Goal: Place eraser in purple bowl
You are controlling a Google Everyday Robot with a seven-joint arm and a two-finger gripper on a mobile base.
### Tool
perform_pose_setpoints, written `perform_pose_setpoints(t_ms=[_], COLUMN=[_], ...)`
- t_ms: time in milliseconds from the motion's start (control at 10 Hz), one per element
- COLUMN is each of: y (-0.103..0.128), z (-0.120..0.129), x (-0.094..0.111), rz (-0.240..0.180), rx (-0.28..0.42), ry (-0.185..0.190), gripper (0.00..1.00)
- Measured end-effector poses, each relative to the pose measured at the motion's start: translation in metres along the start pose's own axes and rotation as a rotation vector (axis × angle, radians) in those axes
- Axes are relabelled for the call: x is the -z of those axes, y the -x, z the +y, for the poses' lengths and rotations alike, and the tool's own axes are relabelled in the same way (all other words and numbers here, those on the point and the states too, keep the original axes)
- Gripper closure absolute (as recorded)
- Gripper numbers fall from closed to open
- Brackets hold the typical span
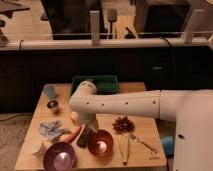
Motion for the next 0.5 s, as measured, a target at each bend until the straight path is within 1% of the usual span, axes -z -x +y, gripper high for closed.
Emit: perform_pose_setpoints(t_ms=[100, 300, 500], y=[-0.002, -0.007, -0.014], z=[-0.002, -0.014, -0.024], x=[-0.001, -0.017, -0.029], rz=[0.004, 0.006, 0.008], rx=[0.005, 0.032, 0.062], ry=[-0.001, -0.01, -0.011], gripper=[0.27, 0.27, 0.27])
